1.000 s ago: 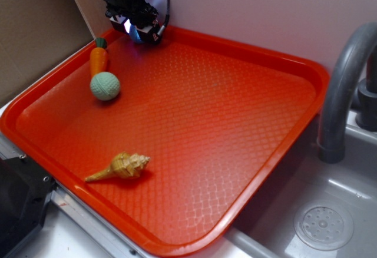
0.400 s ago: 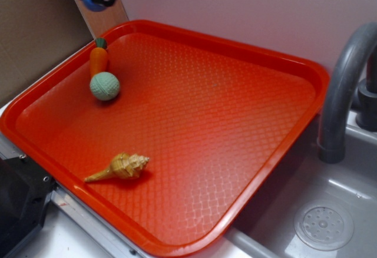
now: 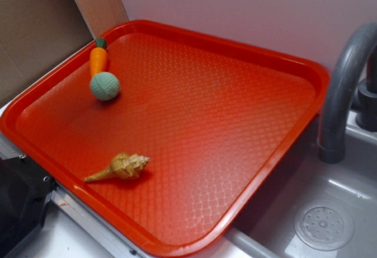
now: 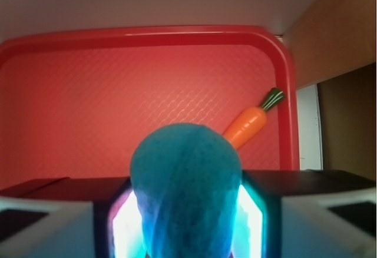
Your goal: Grab the blue ball.
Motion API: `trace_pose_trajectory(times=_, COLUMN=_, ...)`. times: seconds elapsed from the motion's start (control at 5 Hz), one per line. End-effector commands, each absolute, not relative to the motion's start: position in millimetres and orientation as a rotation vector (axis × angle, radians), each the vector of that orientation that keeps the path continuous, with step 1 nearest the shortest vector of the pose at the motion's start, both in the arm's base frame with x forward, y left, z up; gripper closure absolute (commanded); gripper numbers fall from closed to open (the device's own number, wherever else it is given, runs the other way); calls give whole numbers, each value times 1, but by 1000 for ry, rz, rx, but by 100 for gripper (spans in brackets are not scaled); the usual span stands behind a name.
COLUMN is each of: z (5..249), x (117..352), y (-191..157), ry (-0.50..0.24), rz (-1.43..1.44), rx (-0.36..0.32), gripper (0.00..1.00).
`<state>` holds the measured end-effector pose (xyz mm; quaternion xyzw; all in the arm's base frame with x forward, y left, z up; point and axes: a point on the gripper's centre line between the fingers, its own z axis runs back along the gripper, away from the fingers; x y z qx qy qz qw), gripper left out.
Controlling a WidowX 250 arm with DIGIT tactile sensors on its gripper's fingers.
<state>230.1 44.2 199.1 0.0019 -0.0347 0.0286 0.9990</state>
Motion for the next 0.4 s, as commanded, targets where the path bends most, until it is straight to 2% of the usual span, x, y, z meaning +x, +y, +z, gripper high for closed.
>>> trace_pose_trajectory(times=0.0, z=213, x=231, y=43, ry=-85, rz=13, rx=-2, gripper=100)
trace_pose_trajectory(times=0.2, z=204, x=235, y=46, ry=-66, rz=30, rx=27, gripper=100)
